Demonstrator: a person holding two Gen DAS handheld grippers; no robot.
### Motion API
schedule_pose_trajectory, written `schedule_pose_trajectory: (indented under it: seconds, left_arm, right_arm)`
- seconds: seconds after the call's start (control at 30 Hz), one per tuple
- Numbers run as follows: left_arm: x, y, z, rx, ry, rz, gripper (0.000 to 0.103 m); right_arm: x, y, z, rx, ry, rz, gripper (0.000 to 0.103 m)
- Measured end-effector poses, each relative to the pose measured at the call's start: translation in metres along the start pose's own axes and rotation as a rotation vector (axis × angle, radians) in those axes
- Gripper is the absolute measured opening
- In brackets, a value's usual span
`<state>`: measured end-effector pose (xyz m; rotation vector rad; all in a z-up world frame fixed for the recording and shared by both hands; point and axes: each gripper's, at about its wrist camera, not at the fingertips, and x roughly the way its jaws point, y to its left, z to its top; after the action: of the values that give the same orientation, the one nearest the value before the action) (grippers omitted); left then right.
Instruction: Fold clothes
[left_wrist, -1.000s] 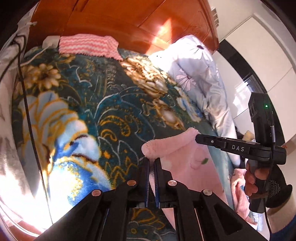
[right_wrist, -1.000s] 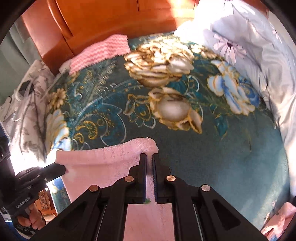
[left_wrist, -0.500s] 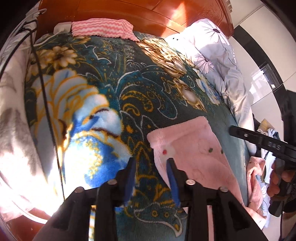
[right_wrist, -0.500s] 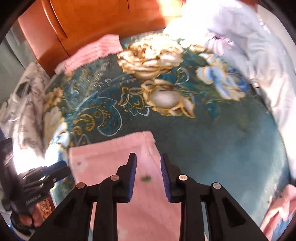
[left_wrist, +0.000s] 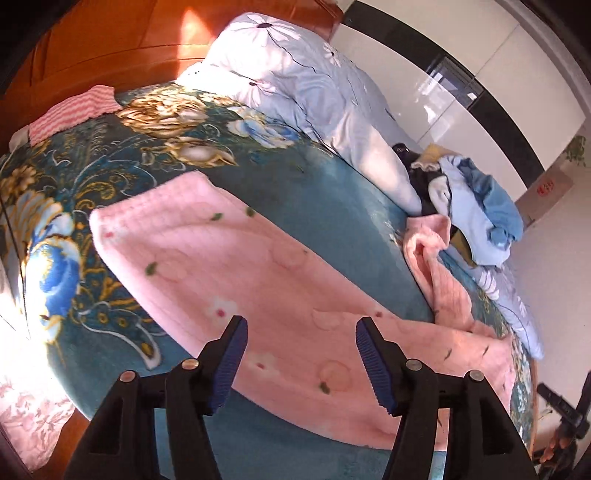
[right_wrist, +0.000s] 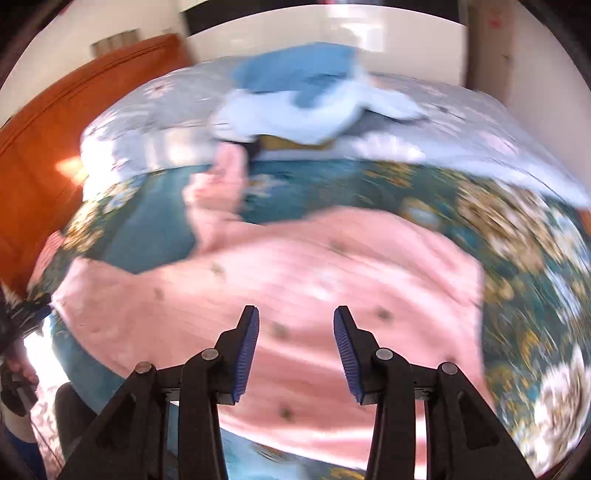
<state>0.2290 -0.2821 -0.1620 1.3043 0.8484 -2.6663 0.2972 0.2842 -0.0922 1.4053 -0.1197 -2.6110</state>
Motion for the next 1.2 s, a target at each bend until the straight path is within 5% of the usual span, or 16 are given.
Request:
schedule_pose_trajectory:
  seconds: [0.1, 0.17, 0.27, 0.43, 0.53, 0.77, 0.8, 0.83, 0.87, 1.0, 1.2]
  left_arm:
    - [0.013, -0.022, -0.006, 0.003, 0.051, 0.010, 0.065]
    - [0.014, -0.033, -0.006, -0.005, 0.062, 0.008, 0.065]
    - [0.009, -0.049, -0.006, 0.006, 0.051, 0.026, 0.065]
    - [-0.013, -0.064, -0.004, 0.033, 0.030, 0.040, 0.065]
    - [-0.032, -0.065, -0.004, 0.035, 0.003, 0.052, 0.065]
    - [-0.081, -0.055, 0.000, 0.003, -0.069, 0.072, 0.065]
    - [-0.087, -0.054, 0.001, 0.004, -0.079, 0.074, 0.065]
    - [-0.093, -0.053, 0.003, 0.004, -0.089, 0.076, 0.065]
    - [-0.100, -0.052, 0.005, 0.004, -0.100, 0.078, 0.065]
    - [-0.115, -0.046, 0.018, 0.001, -0.129, 0.062, 0.066]
    - [-0.106, -0.037, 0.029, 0.010, -0.089, 0.018, 0.068]
  right_arm:
    - [-0.025, -0.117, -0.067, 0.265, 0.007, -0.097, 0.043]
    - [-0.034, -0.161, -0.113, 0.426, -0.004, -0.080, 0.043]
    - [-0.031, -0.194, -0.154, 0.580, -0.023, -0.050, 0.044]
    - [-0.014, -0.203, -0.172, 0.776, -0.114, 0.211, 0.047]
    - [-0.011, -0.193, -0.164, 0.778, -0.138, 0.240, 0.057]
    - [0.004, -0.187, -0.147, 0.847, -0.127, 0.304, 0.058]
    - [0.005, -0.188, -0.144, 0.867, -0.124, 0.304, 0.049]
    - [0.005, -0.187, -0.140, 0.871, -0.123, 0.311, 0.020]
    - [-0.001, -0.186, -0.136, 0.861, -0.130, 0.313, 0.012]
    - [-0.059, -0.180, -0.121, 0.723, -0.286, 0.308, 0.012]
    - [-0.052, -0.195, -0.150, 0.755, -0.182, 0.114, 0.012]
